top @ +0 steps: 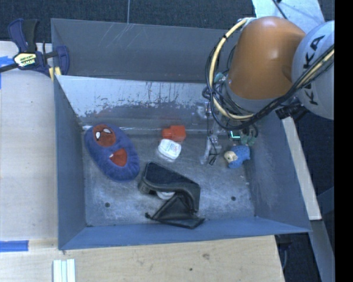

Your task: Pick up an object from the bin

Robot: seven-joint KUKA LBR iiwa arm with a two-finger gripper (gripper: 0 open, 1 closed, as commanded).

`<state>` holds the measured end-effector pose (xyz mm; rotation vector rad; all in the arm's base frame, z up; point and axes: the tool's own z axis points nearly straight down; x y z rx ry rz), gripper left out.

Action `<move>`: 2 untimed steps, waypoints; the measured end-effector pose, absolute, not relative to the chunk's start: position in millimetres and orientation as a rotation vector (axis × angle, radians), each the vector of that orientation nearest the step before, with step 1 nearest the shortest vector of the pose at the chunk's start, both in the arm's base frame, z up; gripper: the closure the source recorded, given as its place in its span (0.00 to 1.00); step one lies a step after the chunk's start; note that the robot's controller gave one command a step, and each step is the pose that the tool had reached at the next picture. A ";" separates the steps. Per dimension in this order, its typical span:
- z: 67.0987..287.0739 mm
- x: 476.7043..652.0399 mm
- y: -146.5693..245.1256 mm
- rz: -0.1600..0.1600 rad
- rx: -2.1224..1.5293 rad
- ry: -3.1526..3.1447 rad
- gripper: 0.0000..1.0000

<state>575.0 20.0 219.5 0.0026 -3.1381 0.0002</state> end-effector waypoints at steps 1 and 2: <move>73.7 529.2 38.1 0.010 0.046 -3.128 0.00; 100.6 485.8 20.1 0.001 0.554 -3.097 0.00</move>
Offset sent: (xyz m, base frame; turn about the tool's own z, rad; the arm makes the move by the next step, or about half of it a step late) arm -0.0450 0.0219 -0.1495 -0.0255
